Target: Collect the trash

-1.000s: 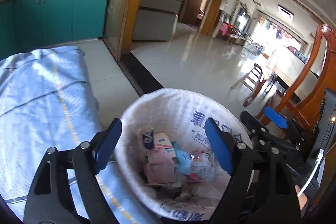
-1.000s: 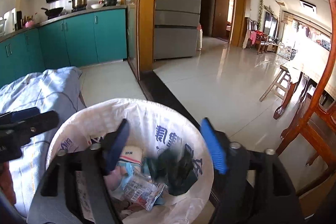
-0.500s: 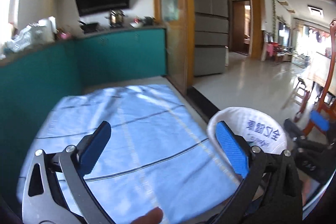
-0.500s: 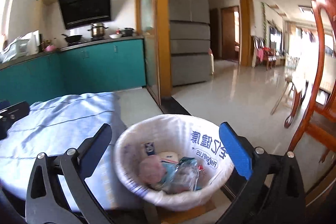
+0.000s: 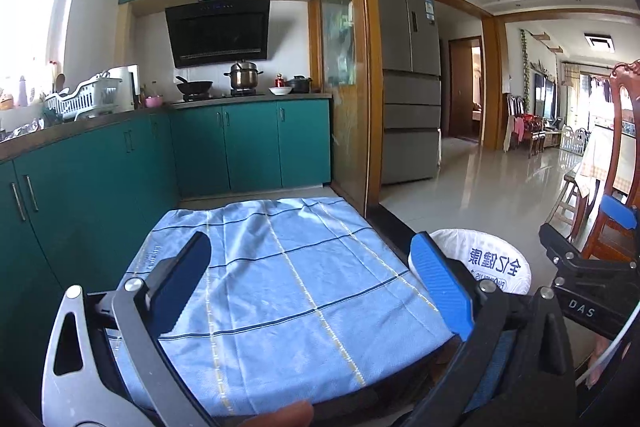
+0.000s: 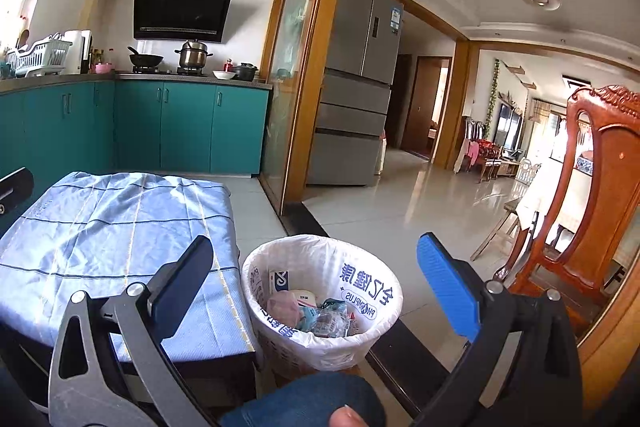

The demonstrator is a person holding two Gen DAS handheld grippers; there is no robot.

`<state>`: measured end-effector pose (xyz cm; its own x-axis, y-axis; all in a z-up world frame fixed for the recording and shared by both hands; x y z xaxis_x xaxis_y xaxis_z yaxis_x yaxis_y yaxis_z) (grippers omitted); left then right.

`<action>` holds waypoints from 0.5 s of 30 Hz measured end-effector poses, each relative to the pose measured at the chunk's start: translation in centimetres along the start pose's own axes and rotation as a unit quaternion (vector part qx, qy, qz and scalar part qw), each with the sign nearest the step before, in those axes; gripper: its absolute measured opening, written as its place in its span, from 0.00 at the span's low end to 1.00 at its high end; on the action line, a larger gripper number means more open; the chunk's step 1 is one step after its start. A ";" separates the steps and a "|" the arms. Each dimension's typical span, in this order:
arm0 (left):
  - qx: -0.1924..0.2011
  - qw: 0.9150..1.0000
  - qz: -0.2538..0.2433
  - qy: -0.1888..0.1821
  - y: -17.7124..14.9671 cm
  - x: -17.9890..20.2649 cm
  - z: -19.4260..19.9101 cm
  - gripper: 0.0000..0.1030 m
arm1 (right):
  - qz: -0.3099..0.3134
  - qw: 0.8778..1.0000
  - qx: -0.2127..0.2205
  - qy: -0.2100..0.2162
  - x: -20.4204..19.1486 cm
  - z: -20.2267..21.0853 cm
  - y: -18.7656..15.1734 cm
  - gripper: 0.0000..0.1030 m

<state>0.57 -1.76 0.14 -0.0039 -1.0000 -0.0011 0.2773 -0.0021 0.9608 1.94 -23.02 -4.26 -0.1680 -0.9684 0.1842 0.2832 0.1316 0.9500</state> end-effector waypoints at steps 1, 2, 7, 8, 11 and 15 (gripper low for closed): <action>0.000 1.000 0.000 0.000 0.0 -0.1 0.2 0.97 | 0.000 1.000 0.003 -0.001 -0.1 0.3 0.1 0.97; -0.001 1.000 0.000 0.000 -0.1 -0.3 0.3 0.97 | 0.000 1.000 0.005 -0.002 -0.1 0.6 0.1 0.97; -0.009 1.000 -0.002 0.012 0.1 -1.1 0.4 0.97 | -0.020 1.000 0.013 0.006 -0.7 1.5 0.1 0.97; -0.007 1.000 0.000 0.015 0.1 -1.3 0.5 0.97 | -0.022 1.000 0.012 0.012 -0.9 1.5 0.0 0.97; -0.003 1.000 0.005 0.026 0.2 -1.9 0.8 0.97 | -0.016 1.000 0.011 0.023 -1.7 1.7 -0.3 0.97; -0.004 1.000 0.007 0.024 0.3 -2.1 0.9 0.97 | -0.010 1.000 0.016 0.021 -2.1 2.1 0.0 0.97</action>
<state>-0.16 0.39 0.70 0.0462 -0.9989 -0.0010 0.2854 0.0122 0.9583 0.36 -20.53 -4.08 -0.1333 -0.9788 0.1553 0.2503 0.1184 0.9609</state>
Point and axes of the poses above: each gripper's, at about its wrist camera, not at the fingertips, and z roughly against the way its jaws point, x to its right, y to its top, the point moved 4 cm from there along -z, roughly the way its jaws point, and after that the axes turned 6 degrees about -y, right-handed, at the moved point
